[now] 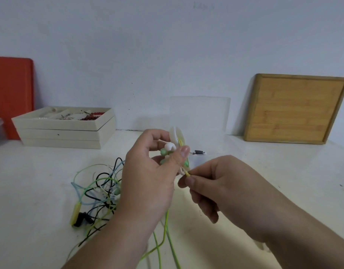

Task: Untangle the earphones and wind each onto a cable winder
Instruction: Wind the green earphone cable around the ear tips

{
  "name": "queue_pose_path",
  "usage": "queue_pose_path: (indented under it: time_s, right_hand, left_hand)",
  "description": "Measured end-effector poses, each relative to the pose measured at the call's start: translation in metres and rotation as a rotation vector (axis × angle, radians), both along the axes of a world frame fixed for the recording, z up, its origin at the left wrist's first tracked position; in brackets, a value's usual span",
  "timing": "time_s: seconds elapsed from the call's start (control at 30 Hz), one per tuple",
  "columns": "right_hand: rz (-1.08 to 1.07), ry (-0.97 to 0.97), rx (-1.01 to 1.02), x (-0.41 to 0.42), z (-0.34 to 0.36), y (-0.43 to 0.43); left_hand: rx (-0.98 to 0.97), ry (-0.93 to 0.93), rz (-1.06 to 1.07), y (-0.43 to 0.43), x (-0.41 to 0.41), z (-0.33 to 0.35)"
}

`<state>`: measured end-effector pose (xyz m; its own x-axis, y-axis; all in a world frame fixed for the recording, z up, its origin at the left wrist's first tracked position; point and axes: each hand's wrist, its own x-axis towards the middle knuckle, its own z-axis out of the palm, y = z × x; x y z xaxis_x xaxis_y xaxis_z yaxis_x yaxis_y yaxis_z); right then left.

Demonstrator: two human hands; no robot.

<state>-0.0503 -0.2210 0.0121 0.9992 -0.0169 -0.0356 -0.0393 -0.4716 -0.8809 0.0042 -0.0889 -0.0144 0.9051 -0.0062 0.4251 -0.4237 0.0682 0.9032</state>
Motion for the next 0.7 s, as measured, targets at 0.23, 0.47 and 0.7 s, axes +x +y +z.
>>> queue_pose_path:
  time_s: [0.23,0.47,0.7]
  right_hand:
    - [-0.106,-0.111,-0.102,-0.001,0.005,0.001]
    - [-0.169,-0.172,-0.056,-0.003,0.013,-0.008]
    - [-0.222,-0.237,-0.134,0.002,0.007,-0.009]
  left_hand:
    - [0.239,-0.097,0.027,0.003,0.003,-0.003]
    - [0.157,0.096,-0.321,0.009,0.007,-0.001]
    - [0.192,0.105,-0.414,0.01,0.006,0.001]
